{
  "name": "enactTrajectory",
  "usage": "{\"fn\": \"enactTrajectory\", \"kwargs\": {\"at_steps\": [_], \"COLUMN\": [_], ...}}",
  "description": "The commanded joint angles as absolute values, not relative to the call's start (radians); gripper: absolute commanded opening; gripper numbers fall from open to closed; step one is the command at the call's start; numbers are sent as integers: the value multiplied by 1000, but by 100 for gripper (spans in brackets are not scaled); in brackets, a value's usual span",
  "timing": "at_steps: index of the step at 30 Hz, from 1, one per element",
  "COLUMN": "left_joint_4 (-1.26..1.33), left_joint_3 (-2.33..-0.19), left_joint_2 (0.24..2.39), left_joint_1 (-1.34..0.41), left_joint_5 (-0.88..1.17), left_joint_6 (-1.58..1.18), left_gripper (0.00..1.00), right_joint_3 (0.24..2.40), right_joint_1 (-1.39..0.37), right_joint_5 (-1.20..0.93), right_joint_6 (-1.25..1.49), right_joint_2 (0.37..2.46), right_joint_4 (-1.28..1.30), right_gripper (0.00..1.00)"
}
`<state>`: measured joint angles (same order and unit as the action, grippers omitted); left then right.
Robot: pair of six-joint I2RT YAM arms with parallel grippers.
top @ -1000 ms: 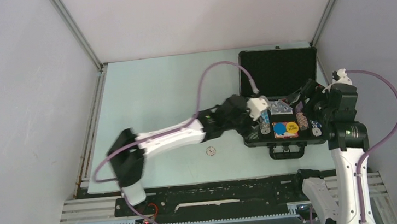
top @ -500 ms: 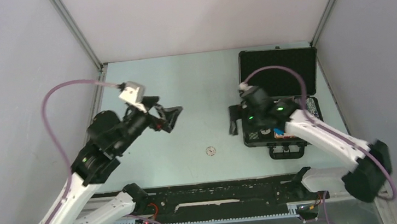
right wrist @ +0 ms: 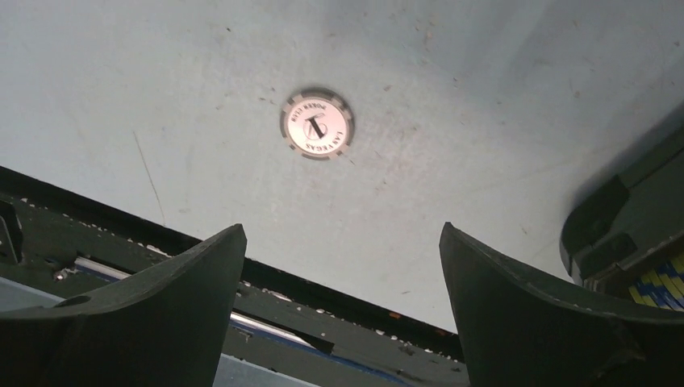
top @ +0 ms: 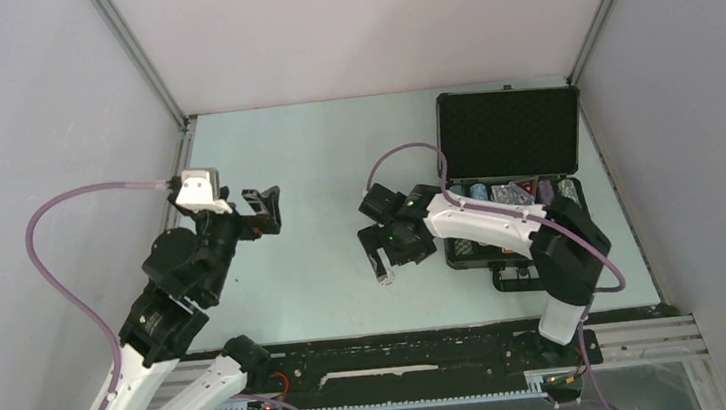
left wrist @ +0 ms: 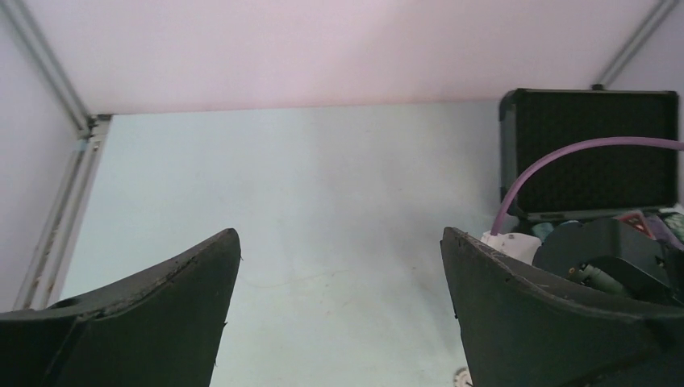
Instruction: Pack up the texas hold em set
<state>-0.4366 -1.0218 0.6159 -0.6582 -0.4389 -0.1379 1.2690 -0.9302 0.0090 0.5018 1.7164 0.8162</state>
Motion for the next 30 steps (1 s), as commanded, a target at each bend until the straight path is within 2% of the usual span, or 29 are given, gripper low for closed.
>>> {"fn": "enactTrajectory", "kwargs": {"at_steps": [1, 6, 19, 30], "left_joint_4": [-364, -356, -347, -345], "left_joint_3": [-924, -903, -891, -885], "left_joint_2": [548, 500, 496, 482], "left_joint_1": [-641, -640, -639, -640], "left_joint_5": [-534, -572, -568, -572], "left_joint_6": [-111, -119, -123, -121], "left_gripper": [100, 100, 100, 100], "right_joint_3": [1368, 1409, 1524, 1580], "right_joint_1": [-948, -956, -988, -984], "right_joint_5": [11, 11, 25, 58], "right_joint_6": [484, 491, 543, 536], "right_joint_2": [1781, 1835, 1993, 2082], "right_joint_4": [888, 910, 939, 947], "right_gripper": [100, 99, 82, 64]}}
